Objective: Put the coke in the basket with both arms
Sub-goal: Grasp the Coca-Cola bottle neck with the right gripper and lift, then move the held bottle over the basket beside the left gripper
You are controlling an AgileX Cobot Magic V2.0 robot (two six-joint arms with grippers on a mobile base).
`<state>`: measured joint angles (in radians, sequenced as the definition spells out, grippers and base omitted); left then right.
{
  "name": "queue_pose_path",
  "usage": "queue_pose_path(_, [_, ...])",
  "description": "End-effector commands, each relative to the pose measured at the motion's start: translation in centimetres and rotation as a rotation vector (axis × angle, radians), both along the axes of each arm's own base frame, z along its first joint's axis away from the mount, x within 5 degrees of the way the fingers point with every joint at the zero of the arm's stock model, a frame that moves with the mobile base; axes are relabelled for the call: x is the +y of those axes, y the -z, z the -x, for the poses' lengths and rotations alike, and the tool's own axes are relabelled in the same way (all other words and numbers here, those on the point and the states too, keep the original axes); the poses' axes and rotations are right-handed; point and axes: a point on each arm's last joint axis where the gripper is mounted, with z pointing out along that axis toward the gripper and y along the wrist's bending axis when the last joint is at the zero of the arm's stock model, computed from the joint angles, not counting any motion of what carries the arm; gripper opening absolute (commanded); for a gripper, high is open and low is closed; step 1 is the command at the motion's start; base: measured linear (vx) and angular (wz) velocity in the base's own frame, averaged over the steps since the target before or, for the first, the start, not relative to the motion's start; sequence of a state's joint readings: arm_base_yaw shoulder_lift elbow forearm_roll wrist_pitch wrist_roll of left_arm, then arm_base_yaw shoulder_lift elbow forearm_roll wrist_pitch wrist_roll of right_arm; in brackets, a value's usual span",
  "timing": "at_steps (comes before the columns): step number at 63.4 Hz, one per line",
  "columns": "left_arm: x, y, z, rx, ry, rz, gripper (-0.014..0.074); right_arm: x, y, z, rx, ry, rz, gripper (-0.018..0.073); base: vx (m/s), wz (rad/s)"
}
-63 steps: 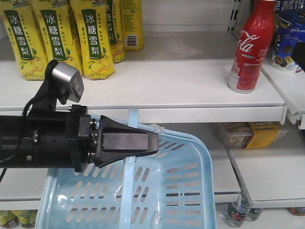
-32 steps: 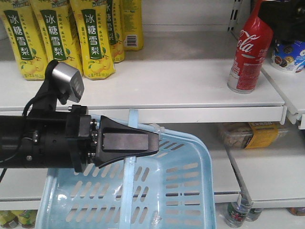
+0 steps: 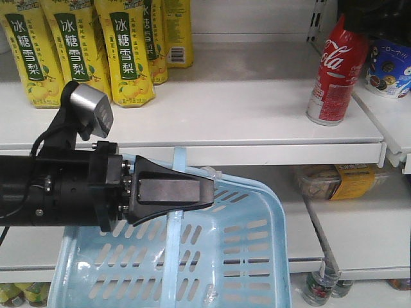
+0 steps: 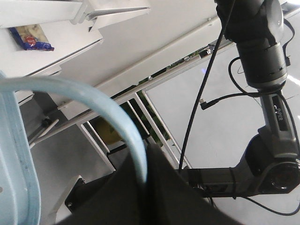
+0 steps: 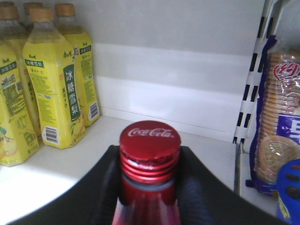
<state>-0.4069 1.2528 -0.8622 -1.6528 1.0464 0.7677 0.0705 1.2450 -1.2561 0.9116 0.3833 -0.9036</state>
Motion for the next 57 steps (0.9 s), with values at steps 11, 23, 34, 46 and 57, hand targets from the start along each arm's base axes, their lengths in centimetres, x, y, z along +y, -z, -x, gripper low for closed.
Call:
queue_pose_path(11, [0.1,-2.5,0.5,-0.009,0.003,0.143,-0.0006,1.3,-3.0,5.2,-0.006,-0.205,0.015,-0.0008,0.00,0.00])
queue_pose_path(23, [0.1,-2.5,0.5,-0.009,0.003,0.143,-0.0006,2.2,-4.3,11.0,0.017,-0.380,0.047,-0.0005,0.00,0.00])
queue_pose_path(34, [0.1,-2.5,0.5,-0.007,0.003,0.143,-0.0006,3.1,-3.4,12.9,0.113,-0.531,-0.037,-0.0005,0.00,0.00])
queue_pose_path(46, [0.1,-2.5,0.5,-0.008,0.002,0.143,-0.0006,5.7,1.2,11.9,0.200,-0.644,-0.073,-0.0003,0.00,0.00])
queue_pose_path(57, [0.1,-2.5,0.5,-0.008,0.002,0.143,-0.0006,8.4,4.2,11.1,0.182,-0.611,-0.025,-0.0003,0.00,0.00])
